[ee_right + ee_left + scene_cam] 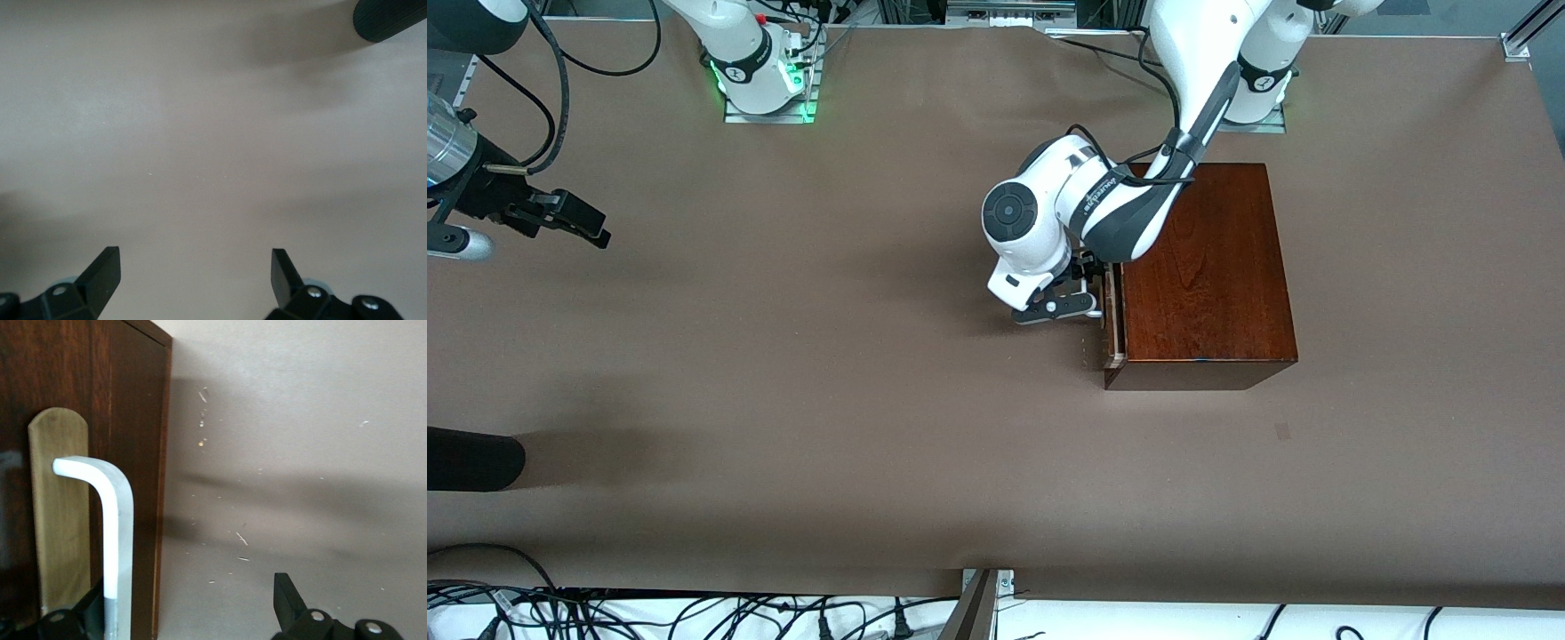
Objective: Open drawer, take yellow block, close drawer
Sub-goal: 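Grasp the white handle with the left gripper and pull the drawer out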
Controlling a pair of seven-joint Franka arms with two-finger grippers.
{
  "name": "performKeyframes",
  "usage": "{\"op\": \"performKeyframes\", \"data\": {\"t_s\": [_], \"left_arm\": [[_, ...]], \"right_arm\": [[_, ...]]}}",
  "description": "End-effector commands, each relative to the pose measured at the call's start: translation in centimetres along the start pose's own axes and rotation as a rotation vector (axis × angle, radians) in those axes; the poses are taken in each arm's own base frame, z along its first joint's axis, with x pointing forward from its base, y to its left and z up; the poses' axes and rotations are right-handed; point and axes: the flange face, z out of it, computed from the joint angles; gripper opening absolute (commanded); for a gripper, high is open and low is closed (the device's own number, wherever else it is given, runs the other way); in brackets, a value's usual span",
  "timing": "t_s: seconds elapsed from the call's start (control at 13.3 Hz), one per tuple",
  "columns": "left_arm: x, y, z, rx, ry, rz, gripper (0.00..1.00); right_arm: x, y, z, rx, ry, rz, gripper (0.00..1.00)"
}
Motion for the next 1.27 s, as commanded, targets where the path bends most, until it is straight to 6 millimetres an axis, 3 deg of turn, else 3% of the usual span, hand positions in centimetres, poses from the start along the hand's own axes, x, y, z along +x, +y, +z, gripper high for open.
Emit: {"op": "performKeyframes", "data": {"t_s": [0.0, 0.67, 1.2], "left_arm": [[-1.9, 2.6, 0.1, -0.069, -0.023, -0.028, 1.00], [-6.0, 8.2, -1.4, -0.142, 0.037, 0.015, 1.00], [-6.7, 11.8, -1.4, -0.176, 0.069, -0.026, 1.00]], "right_arm": [[0.3, -0.2, -0.5, -0.005, -0.003, 0.008, 1.00], [0.2, -0.2, -0.6, -0.002, -0.002, 0.006, 1.00], [0.2, -0.2, -0.6, -0.002, -0.004, 0.013, 1.00]]}}
